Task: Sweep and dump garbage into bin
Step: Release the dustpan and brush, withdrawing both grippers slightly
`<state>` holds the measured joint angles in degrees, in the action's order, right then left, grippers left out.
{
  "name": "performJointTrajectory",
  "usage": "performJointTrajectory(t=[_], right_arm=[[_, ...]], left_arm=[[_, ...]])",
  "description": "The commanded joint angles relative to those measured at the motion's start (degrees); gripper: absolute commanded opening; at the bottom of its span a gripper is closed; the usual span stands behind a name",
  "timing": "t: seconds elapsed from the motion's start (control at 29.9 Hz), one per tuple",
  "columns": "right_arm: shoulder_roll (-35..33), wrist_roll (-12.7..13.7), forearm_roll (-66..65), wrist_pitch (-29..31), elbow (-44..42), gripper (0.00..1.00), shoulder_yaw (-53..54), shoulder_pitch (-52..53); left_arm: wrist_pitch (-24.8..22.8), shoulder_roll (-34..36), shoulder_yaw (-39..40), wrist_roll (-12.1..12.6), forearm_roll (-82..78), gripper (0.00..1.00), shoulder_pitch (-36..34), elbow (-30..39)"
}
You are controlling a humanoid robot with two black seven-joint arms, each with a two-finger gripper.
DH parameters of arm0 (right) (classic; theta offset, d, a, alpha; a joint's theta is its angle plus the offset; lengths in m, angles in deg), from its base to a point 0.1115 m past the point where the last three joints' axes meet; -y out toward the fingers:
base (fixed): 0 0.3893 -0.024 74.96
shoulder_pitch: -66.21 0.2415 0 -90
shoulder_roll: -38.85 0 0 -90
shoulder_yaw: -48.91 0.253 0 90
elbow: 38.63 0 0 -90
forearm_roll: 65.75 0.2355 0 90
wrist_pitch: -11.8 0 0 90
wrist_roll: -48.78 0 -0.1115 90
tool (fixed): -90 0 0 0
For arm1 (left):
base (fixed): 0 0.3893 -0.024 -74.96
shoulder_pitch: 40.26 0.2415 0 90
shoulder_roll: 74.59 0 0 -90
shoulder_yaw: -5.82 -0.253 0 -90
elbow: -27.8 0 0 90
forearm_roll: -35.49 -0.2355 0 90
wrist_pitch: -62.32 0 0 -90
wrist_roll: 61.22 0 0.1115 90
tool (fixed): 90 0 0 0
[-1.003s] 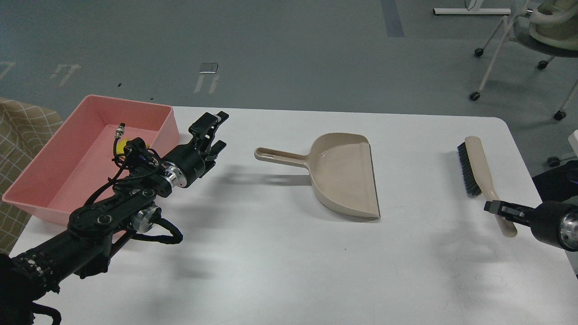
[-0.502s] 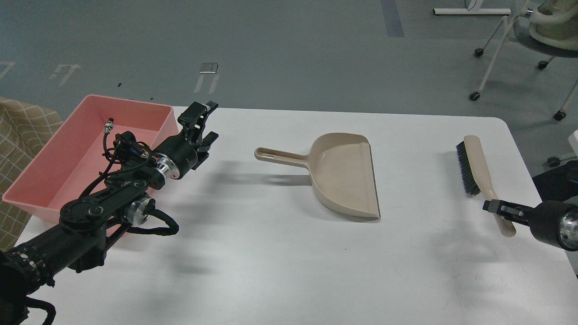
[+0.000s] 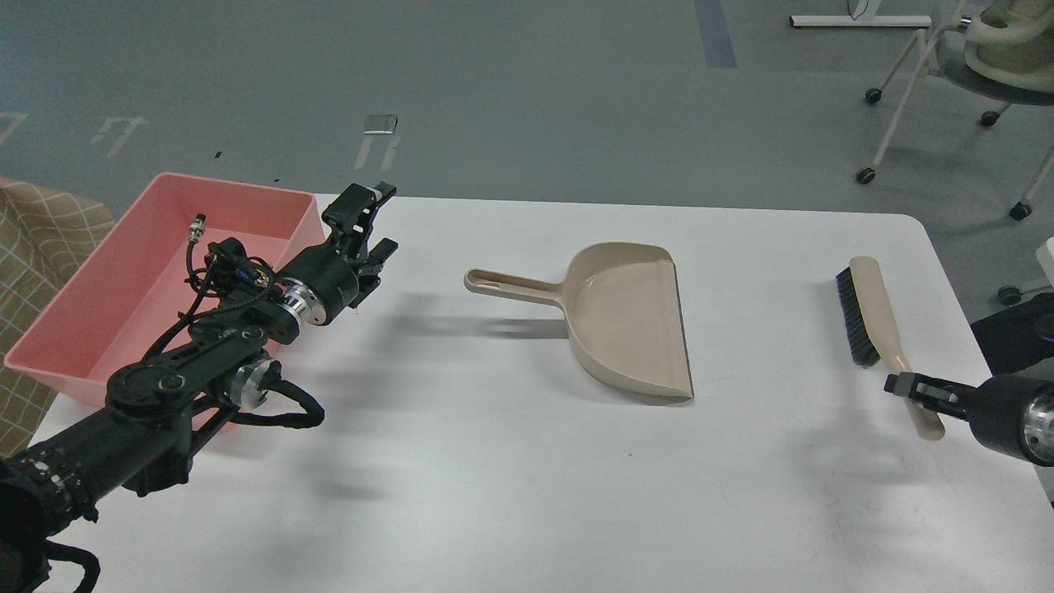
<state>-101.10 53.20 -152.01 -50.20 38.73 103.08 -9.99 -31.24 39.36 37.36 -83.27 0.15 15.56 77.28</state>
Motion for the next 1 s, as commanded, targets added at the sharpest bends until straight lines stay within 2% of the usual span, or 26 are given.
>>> performJointTrajectory(t=[0.0, 0.07, 0.13, 0.17, 0.2, 0.27, 0.3, 0.43, 0.7, 0.77, 0.87, 0.9, 0.94, 0.97], right_arm=[[-0.05, -0.03, -0.04, 0.00, 0.08, 0.75, -0.11, 0.00], [-0.41, -0.03, 0.04, 0.00, 0.08, 0.46, -0.29, 0.00], [-0.41, 0.06, -0.04, 0.00, -0.01, 0.39, -0.29, -0.09], [-0.41, 0.06, -0.04, 0.00, -0.01, 0.39, -0.29, -0.27], [-0.41, 0.06, -0.13, 0.00, -0.10, 0.41, -0.29, -0.35], [0.12, 0.15, -0.05, 0.00, -0.71, 0.86, 0.14, -0.44], [0.12, 0.15, 0.04, 0.00, -0.71, 0.93, 0.32, -0.44], [0.56, 0.23, 0.04, 0.00, -1.07, 0.98, 0.68, -0.36], [0.65, 0.15, 0.13, 0.00, -0.98, 0.98, 0.67, -0.36], [0.65, 0.15, 0.22, 0.00, -0.54, 0.88, 0.41, -0.53], [0.03, 0.15, 0.13, 0.00, -0.10, 0.39, -0.03, -0.62], [0.03, 0.32, 0.13, 0.00, -0.19, 0.04, -0.29, -0.71], [0.03, 0.67, -0.04, 0.00, -0.45, 0.00, -0.29, -0.71], [0.12, 0.76, -0.04, 0.00, -0.63, 0.00, -0.29, -0.71]], left_arm=[[0.14, -0.04, 0.01, -0.01, 0.00, 0.97, 0.00, -0.08], [0.23, 0.04, 0.01, -0.01, 0.00, 0.97, 0.00, 0.01], [0.23, -0.04, 0.01, -0.01, 0.00, 0.97, 0.00, -0.08], [0.23, 0.04, 0.01, -0.01, 0.00, 0.97, 0.00, -0.08], [0.23, 0.05, 0.01, -0.01, 0.00, 0.97, 0.00, -0.08], [0.23, 0.05, 0.01, -0.01, 0.35, 0.97, 0.00, -0.08], [0.23, 0.05, 0.01, -0.01, 0.36, 0.97, 0.00, 0.01], [0.23, 0.05, 0.01, -0.01, 0.36, 0.97, 0.00, -0.08], [0.23, 0.05, 0.01, -0.01, 0.36, 0.97, 0.00, 0.01], [0.23, 0.13, 0.01, -0.01, 0.36, 0.97, 0.00, -0.08], [0.14, 0.13, 0.01, -0.01, 0.36, 0.97, 0.00, 0.01], [0.05, 0.22, 0.01, 0.08, 0.44, 0.97, 0.00, -0.08], [-0.03, 0.22, 0.01, 0.08, 0.53, 0.97, 0.00, -0.08], [-0.04, 0.22, 0.01, 0.08, 0.70, 0.97, 0.00, -0.08]])
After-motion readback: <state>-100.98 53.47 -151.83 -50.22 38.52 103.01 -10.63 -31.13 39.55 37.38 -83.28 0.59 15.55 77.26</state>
